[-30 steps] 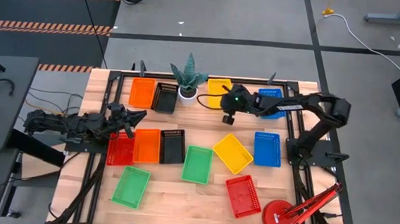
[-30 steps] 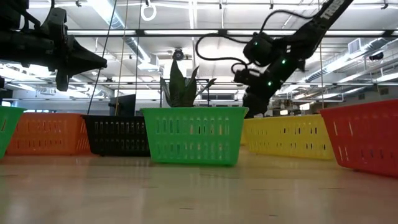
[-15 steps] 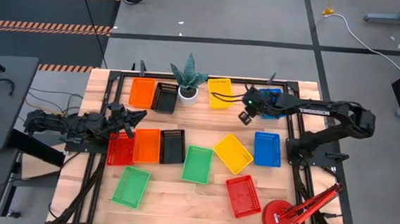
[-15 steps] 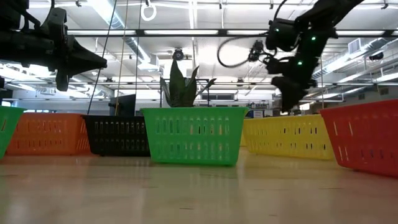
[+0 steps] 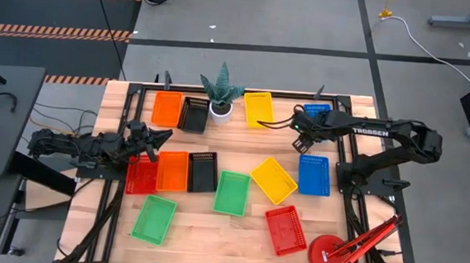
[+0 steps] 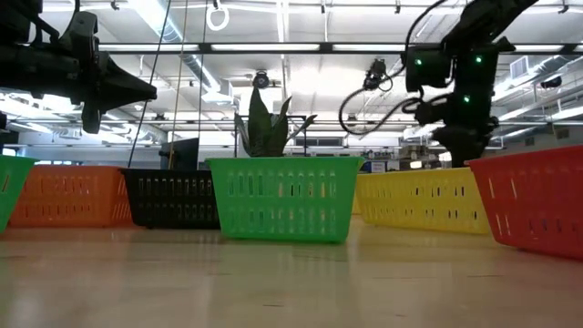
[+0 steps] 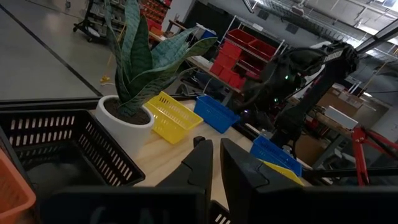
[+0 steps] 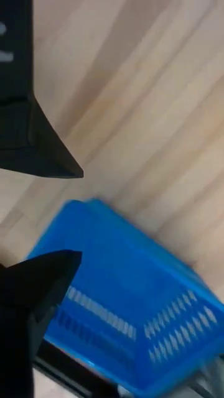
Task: Stack baskets by color
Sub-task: Move the top blue bin to the top center of the table
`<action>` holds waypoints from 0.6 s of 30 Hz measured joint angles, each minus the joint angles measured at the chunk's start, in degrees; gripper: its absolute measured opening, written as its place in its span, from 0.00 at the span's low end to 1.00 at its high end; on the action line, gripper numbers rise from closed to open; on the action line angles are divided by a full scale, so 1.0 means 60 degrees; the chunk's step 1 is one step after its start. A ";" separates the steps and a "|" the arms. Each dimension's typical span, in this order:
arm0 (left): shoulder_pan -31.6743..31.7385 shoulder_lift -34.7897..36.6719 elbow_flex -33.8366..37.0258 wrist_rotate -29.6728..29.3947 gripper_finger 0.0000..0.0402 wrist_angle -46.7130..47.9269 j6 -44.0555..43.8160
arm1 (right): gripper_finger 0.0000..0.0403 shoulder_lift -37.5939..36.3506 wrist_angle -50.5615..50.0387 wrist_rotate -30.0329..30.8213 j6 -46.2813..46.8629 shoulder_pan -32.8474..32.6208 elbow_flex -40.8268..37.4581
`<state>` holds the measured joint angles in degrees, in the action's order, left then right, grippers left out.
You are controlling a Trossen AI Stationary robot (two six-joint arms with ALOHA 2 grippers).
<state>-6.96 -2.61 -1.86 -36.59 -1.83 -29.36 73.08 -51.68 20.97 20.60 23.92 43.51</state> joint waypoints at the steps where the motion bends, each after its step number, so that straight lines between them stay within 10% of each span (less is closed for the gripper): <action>1: 0.0000 0.0000 -0.0002 -0.0001 0.09 0.0000 0.0000 | 0.51 0.0000 0.0114 -0.0215 -0.0096 0.0027 -0.0159; 18: 0.0002 0.0000 -0.0001 0.0000 0.09 -0.0004 0.0007 | 0.24 0.2118 0.0654 0.0062 -0.0056 0.0272 -0.0280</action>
<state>-6.95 -2.61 -1.86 -36.59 -1.85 -29.32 85.79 -47.76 21.34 20.27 25.55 41.82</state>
